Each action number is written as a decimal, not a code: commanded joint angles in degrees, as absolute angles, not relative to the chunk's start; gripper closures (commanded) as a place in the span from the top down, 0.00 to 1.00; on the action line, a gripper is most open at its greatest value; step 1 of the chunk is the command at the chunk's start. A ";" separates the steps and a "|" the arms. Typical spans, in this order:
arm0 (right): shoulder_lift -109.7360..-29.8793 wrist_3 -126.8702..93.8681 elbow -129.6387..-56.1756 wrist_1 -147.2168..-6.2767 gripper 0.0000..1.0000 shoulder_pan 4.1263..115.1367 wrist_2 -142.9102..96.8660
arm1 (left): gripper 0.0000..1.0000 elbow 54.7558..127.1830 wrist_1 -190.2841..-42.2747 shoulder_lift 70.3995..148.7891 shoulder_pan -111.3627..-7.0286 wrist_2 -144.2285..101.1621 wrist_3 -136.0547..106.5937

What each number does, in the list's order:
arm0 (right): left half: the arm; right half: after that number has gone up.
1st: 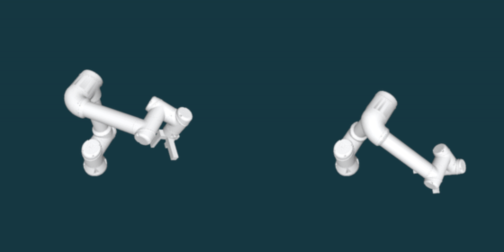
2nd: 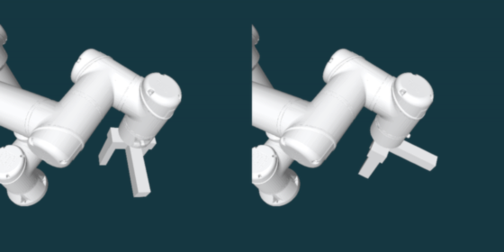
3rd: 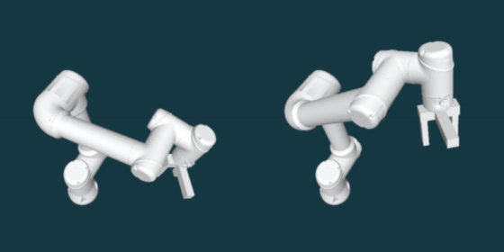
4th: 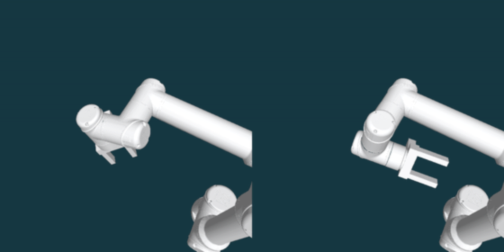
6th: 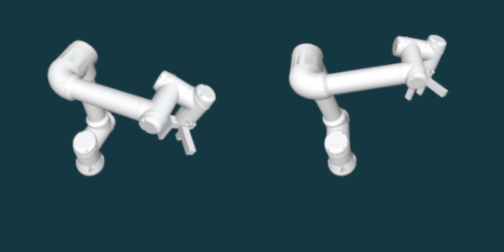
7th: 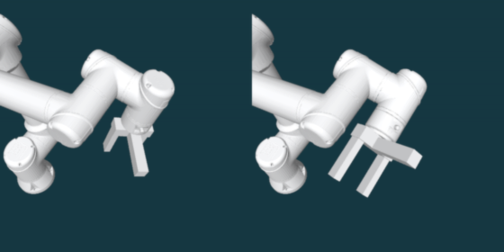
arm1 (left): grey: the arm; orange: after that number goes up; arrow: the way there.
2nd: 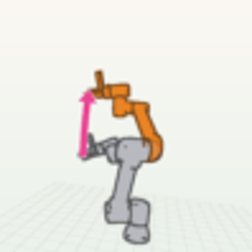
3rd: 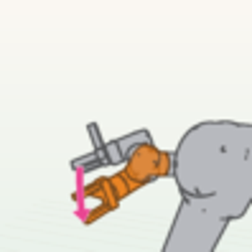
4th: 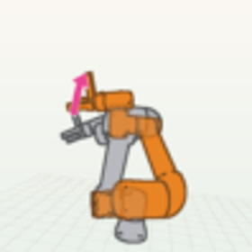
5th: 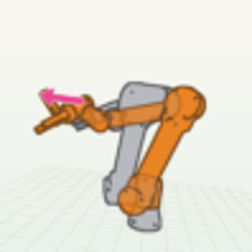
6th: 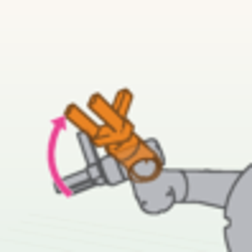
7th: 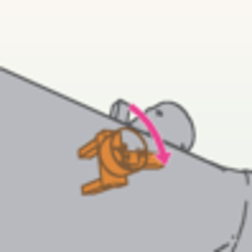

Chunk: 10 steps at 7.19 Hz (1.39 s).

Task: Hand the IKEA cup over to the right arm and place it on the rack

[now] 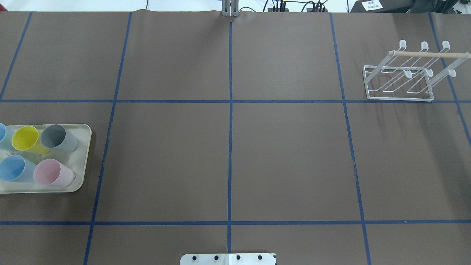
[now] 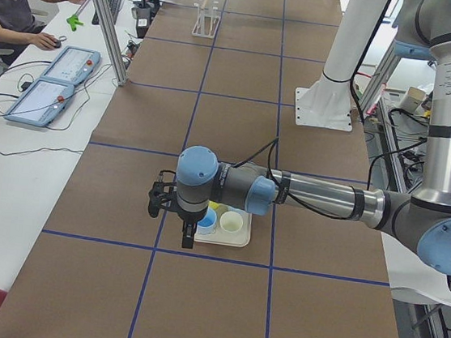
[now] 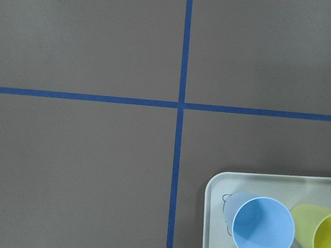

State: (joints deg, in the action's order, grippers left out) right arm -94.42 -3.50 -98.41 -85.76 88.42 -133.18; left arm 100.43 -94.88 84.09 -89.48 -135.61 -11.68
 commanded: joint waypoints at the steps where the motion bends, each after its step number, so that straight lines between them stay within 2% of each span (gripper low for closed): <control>1: -94.39 -3.52 -98.35 -85.69 1.00 88.42 -133.15 | 1.00 100.28 -95.18 83.67 -89.39 -135.27 -11.43; 3: -94.48 -3.17 -98.26 -85.78 1.00 88.16 -133.24 | 1.00 97.85 -95.62 83.41 -89.12 -135.70 -11.08; 10: -94.48 -3.69 -98.17 -85.52 1.00 85.35 -135.35 | 1.00 97.82 -101.06 82.09 -87.03 -140.09 -11.60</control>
State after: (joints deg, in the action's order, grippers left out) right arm -94.48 -3.79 -98.10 -85.65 86.57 -135.08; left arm 97.93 -99.66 82.06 -88.47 -139.47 -11.64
